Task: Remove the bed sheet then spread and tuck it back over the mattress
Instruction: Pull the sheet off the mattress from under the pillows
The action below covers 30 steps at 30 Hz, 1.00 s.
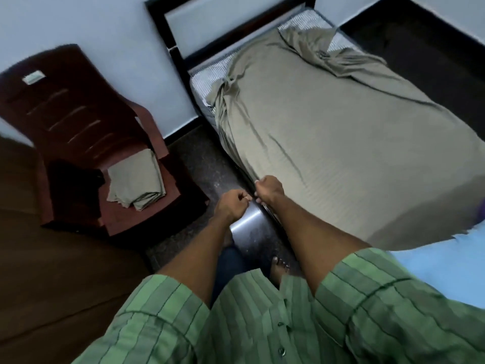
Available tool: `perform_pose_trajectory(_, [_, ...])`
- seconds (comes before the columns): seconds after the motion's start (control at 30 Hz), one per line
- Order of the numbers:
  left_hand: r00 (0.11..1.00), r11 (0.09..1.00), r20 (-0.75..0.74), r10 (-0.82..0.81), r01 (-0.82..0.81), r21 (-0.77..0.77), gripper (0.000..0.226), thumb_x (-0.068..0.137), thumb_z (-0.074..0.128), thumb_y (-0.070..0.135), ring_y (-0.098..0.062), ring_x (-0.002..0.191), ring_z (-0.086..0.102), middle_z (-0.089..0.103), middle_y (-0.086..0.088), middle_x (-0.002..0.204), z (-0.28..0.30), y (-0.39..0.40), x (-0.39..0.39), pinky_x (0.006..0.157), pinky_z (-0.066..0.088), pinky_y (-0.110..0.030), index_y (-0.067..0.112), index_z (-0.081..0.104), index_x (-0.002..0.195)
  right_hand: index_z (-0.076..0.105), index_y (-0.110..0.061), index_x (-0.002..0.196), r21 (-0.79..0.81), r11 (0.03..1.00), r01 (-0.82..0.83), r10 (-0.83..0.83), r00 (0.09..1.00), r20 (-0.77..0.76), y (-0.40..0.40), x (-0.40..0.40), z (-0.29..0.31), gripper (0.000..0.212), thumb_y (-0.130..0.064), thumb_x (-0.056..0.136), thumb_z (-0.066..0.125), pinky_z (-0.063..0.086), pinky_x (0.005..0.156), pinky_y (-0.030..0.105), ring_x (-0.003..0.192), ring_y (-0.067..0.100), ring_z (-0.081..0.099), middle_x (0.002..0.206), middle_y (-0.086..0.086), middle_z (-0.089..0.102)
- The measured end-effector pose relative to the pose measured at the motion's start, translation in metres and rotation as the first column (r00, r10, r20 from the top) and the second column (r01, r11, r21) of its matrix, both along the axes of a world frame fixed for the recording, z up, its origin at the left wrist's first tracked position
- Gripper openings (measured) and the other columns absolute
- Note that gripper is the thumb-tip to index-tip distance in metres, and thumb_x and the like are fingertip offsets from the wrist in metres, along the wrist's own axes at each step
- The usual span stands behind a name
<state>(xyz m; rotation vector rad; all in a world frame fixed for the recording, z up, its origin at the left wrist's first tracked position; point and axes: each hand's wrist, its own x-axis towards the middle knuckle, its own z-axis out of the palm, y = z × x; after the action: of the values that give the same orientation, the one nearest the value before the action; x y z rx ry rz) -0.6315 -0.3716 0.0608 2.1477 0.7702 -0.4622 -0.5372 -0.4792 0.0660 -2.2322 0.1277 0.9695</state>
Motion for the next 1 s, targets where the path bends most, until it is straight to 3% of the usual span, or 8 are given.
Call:
perform_pose_trajectory(0.17, [0.998, 0.995, -0.042, -0.038, 0.034, -0.09, 0.025, 0.09, 0.055, 0.023, -0.022, 0.084, 0.073, 0.078, 0.001, 0.086, -0.055, 0.047, 0.085, 0.082, 0.059, -0.037, 0.026, 0.069, 0.069, 0.071, -0.001, 0.101, -0.036, 0.991, 0.128, -0.132, 0.978, -0.163, 0.036, 0.036, -0.045, 0.03, -0.026, 0.098, 0.054, 0.054, 0.046, 0.026, 0.066, 0.028, 0.074, 0.094, 0.017, 0.076])
perform_pose_trajectory(0.33, [0.97, 0.972, -0.176, -0.166, 0.13, -0.196, 0.044, 0.075, 0.045, 0.041, -0.034, 0.083, 0.073, 0.076, -0.013, 0.088, -0.141, 0.098, 0.165, 0.078, 0.06, -0.05, 0.009, 0.074, 0.085, 0.074, 0.0, 0.104, -0.161, 0.937, 0.309, -0.343, 0.9, -0.27, 0.062, 0.068, -0.106, 0.046, -0.035, 0.086, 0.05, 0.062, 0.086, 0.048, 0.096, 0.038, 0.074, 0.103, 0.02, 0.076])
perform_pose_trajectory(0.53, [0.923, 0.965, -0.316, -0.218, 0.155, -0.212, 0.051, 0.074, 0.048, 0.046, -0.038, 0.095, 0.072, 0.075, -0.017, 0.099, -0.246, 0.143, 0.225, 0.087, 0.059, -0.053, 0.009, 0.075, 0.095, 0.07, -0.002, 0.099, -0.223, 0.834, 0.505, -0.552, 0.75, -0.364, 0.099, 0.111, -0.178, 0.045, -0.04, 0.089, 0.046, 0.062, 0.073, 0.041, 0.085, 0.034, 0.072, 0.104, 0.015, 0.075])
perform_pose_trajectory(0.63, [0.88, 0.966, -0.403, -0.251, 0.201, -0.161, 0.063, 0.089, 0.046, 0.058, -0.038, 0.11, 0.067, 0.073, -0.016, 0.115, -0.266, 0.147, 0.241, 0.1, 0.053, -0.045, 0.007, 0.074, 0.111, 0.063, -0.005, 0.088, -0.219, 0.659, 0.72, -0.71, 0.498, -0.498, 0.111, 0.122, -0.214, 0.04, -0.043, 0.099, 0.052, 0.052, 0.062, 0.033, 0.072, 0.031, 0.065, 0.096, 0.019, 0.071])
perform_pose_trajectory(0.7, [0.864, 0.971, -0.448, -0.231, 0.177, -0.16, 0.085, 0.085, 0.039, 0.073, -0.039, 0.116, 0.064, 0.069, -0.02, 0.124, -0.294, 0.146, 0.246, 0.102, 0.05, -0.042, 0.002, 0.069, 0.121, 0.058, -0.007, 0.102, -0.211, 0.504, 0.838, -0.722, 0.274, -0.635, 0.111, 0.121, -0.243, 0.045, -0.052, 0.101, 0.049, 0.049, 0.064, 0.033, 0.082, 0.032, 0.062, 0.101, 0.017, 0.064])
perform_pose_trajectory(0.8, [0.89, 0.967, -0.447, -0.091, -0.029, -0.254, 0.112, 0.062, 0.041, 0.089, -0.039, 0.112, 0.066, 0.067, -0.016, 0.129, -0.332, 0.141, 0.248, 0.089, 0.058, -0.042, 0.005, 0.063, 0.133, 0.053, -0.006, 0.136, -0.153, 0.292, 0.944, -0.725, 0.115, -0.679, 0.112, 0.114, -0.284, 0.062, -0.058, 0.104, 0.042, 0.054, 0.089, 0.045, 0.117, 0.042, 0.061, 0.131, 0.022, 0.06])
perform_pose_trajectory(0.83, [0.911, 0.966, -0.41, -0.048, -0.062, -0.251, 0.113, 0.061, 0.042, 0.091, -0.037, 0.11, 0.067, 0.068, -0.014, 0.129, -0.343, 0.139, 0.251, 0.088, 0.059, -0.044, 0.007, 0.064, 0.133, 0.055, -0.004, 0.134, -0.111, 0.207, 0.972, -0.754, 0.086, -0.652, 0.112, 0.111, -0.296, 0.059, -0.054, 0.105, 0.045, 0.056, 0.091, 0.046, 0.113, 0.041, 0.064, 0.125, 0.025, 0.063])
perform_pose_trajectory(1.0, [0.986, 0.986, -0.16, 0.053, -0.077, -0.146, 0.063, 0.084, 0.041, 0.072, -0.03, 0.076, 0.071, 0.074, -0.003, 0.07, -0.352, 0.127, 0.244, 0.081, 0.059, -0.047, 0.018, 0.069, 0.067, 0.058, -0.008, 0.079, -0.029, 0.043, 0.999, -0.836, 0.02, -0.548, 0.117, 0.102, -0.319, 0.042, -0.039, 0.107, 0.051, 0.046, 0.049, 0.025, 0.048, 0.017, 0.061, 0.051, 0.003, 0.062])
